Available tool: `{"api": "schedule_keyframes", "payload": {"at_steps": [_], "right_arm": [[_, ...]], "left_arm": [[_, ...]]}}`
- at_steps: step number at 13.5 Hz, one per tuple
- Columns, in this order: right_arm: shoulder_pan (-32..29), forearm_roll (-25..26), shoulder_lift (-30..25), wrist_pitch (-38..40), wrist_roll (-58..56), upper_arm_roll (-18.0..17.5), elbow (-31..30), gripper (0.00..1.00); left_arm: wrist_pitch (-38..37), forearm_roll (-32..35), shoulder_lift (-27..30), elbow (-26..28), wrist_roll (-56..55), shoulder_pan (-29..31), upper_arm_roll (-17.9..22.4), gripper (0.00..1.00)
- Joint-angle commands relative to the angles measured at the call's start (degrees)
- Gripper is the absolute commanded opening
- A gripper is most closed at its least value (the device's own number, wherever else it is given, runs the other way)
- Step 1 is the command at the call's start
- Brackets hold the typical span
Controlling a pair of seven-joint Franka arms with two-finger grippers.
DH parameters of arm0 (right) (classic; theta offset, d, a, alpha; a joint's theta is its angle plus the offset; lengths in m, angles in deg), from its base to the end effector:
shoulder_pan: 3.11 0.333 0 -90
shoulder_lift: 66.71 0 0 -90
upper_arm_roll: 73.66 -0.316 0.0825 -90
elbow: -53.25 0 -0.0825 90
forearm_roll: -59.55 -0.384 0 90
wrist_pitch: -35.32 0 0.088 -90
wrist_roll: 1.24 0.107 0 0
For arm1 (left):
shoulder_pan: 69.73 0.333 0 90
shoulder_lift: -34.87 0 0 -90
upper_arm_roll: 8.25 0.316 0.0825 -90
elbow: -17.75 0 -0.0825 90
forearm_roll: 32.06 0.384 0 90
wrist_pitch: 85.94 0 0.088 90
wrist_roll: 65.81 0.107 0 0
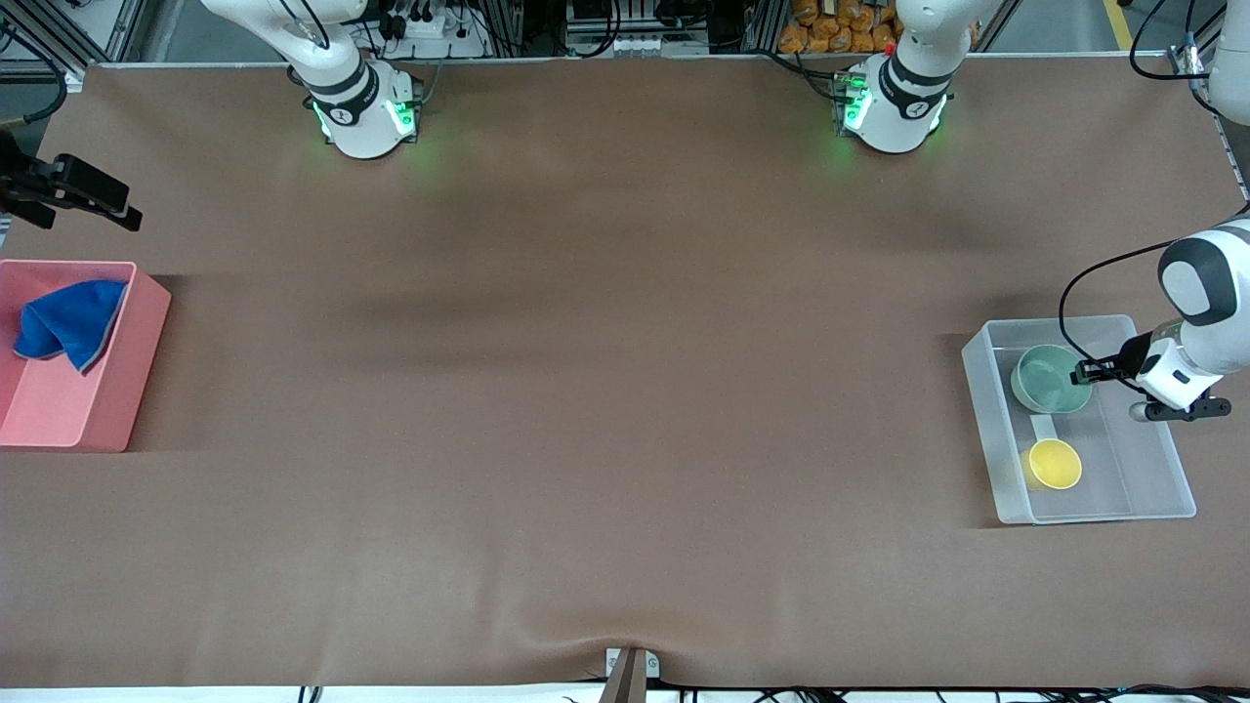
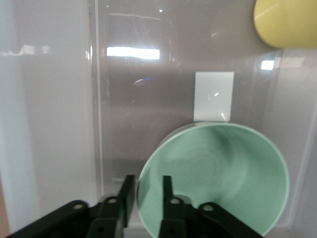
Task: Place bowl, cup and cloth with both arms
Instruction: 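Lower the bowl beside the cup and open the left gripper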
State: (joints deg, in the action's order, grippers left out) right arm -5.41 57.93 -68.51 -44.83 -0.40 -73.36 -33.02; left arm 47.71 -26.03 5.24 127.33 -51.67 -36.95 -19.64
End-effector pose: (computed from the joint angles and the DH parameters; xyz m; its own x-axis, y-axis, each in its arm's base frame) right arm 0.5261 -0.0205 0.6573 0.9956 -0.0550 -0.0757 -0.0572 -0.9980 -0.0272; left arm 0.5745 0.2320 0.2207 0.9948 0.0697 -0.0740 0.0734 -0.9962 0.0477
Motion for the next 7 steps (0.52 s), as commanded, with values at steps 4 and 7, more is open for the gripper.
{"api": "schedule_keyframes", "payload": {"at_steps": [4, 7], "right_arm": [[-1.12, -0.66, -0.67, -0.27, 0.48, -0.12, -0.83, 1.0], [-1.47, -0.48, -0.75, 0.17, 0.48, -0.03, -0.92, 1.0]], "left_arm": [[-12.61, 1.53, 2.91, -7.87, 0.18, -1.14, -1.18, 0.97], [-23.14, 1.53, 2.91, -16.82, 0.1, -3.24, -1.27, 1.0]]}}
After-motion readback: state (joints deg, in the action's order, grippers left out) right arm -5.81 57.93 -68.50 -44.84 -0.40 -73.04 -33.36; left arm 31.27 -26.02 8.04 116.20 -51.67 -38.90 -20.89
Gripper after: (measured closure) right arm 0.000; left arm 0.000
